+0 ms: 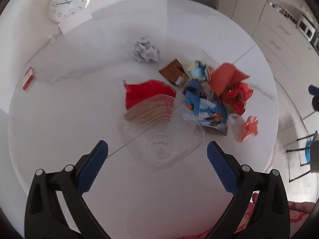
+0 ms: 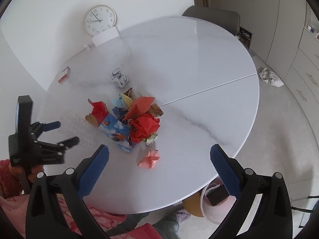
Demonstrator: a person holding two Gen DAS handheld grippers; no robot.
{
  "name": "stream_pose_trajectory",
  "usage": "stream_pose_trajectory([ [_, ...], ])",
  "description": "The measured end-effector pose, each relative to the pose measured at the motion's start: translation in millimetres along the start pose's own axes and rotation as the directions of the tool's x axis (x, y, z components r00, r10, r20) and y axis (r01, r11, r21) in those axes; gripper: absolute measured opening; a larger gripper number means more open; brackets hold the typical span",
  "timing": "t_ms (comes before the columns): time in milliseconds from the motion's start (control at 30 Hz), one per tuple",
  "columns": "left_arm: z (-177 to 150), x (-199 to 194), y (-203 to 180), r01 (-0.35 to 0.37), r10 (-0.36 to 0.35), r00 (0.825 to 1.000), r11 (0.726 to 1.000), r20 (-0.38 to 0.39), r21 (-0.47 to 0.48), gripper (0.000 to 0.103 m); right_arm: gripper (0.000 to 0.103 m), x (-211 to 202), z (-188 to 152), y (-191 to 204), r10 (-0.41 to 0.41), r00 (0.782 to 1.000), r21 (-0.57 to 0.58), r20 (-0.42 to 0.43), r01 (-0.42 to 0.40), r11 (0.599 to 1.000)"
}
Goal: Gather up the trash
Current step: 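Grasp the clear plastic container with the left gripper while the right grasps red paper, then carry container and red paper to the wastebasket and release them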
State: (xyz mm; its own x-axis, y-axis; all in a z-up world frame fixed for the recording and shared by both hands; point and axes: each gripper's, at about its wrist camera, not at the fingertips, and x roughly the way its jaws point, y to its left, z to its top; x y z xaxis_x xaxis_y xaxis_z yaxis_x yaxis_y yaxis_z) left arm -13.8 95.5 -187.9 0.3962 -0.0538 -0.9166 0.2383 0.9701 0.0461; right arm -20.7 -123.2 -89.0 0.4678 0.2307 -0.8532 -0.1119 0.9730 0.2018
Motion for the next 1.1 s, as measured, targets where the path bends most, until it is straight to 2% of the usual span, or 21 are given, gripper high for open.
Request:
stream_pose_trajectory([
  [167,4.0,20.6,-10.0,0.002,-0.002,1.000,0.999,-0.002,0.052,0.095,0.101,13.5,5.5,1.5,-0.016,0.999,0.006,-0.049,0.017,1.000],
  [200,4.9,21.5,-10.3,-0.001,0.001,1.000,0.999,0.004,0.055,0.093,0.101,17.5,7.8,1.9,-0.012,0.998,0.006,-0.061,0.012,1.000],
  [233,5.2,22.7,-10.6,-0.002,0.001,1.000,0.998,0.009,0.056,0.089,0.101,21.9,10.8,3.0,-0.005,0.998,0.003,-0.070,0.005,1.000],
  [300,6.8,24.3,-9.0,-0.008,0.007,1.000,0.998,0.013,0.054,0.071,0.101,31.7,17.3,7.4,0.019,0.997,-0.008,-0.081,-0.020,1.000],
  [533,6.7,19.1,5.2,0.017,-0.018,0.999,0.999,0.041,0.028,0.069,0.100,87.0,52.3,22.6,0.111,0.986,-0.017,-0.121,-0.114,0.993],
  [700,9.3,4.7,22.6,0.028,-0.027,0.998,1.000,0.059,-0.008,0.069,0.088,129.6,69.5,23.0,0.123,0.979,0.050,-0.160,-0.116,0.992],
  [800,14.0,-4.7,34.4,0.047,-0.045,0.996,0.998,0.075,-0.034,0.069,0.072,145.5,73.0,24.1,0.129,0.973,0.082,-0.190,-0.115,0.990],
  [867,17.1,-11.1,39.8,0.055,-0.051,0.995,0.998,0.089,-0.043,0.069,0.054,148.8,72.3,26.4,0.131,0.970,0.082,-0.204,-0.116,0.990],
  [967,21.7,-17.1,43.4,0.055,-0.050,0.993,0.998,0.110,-0.044,0.069,0.042,148.8,71.4,33.3,0.118,0.972,0.059,-0.205,-0.108,0.992],
  [1100,27.7,-22.5,42.1,0.062,-0.056,0.990,0.997,0.130,-0.042,0.069,0.037,143.6,70.4,35.0,0.137,0.972,0.059,-0.191,-0.128,0.990],
])
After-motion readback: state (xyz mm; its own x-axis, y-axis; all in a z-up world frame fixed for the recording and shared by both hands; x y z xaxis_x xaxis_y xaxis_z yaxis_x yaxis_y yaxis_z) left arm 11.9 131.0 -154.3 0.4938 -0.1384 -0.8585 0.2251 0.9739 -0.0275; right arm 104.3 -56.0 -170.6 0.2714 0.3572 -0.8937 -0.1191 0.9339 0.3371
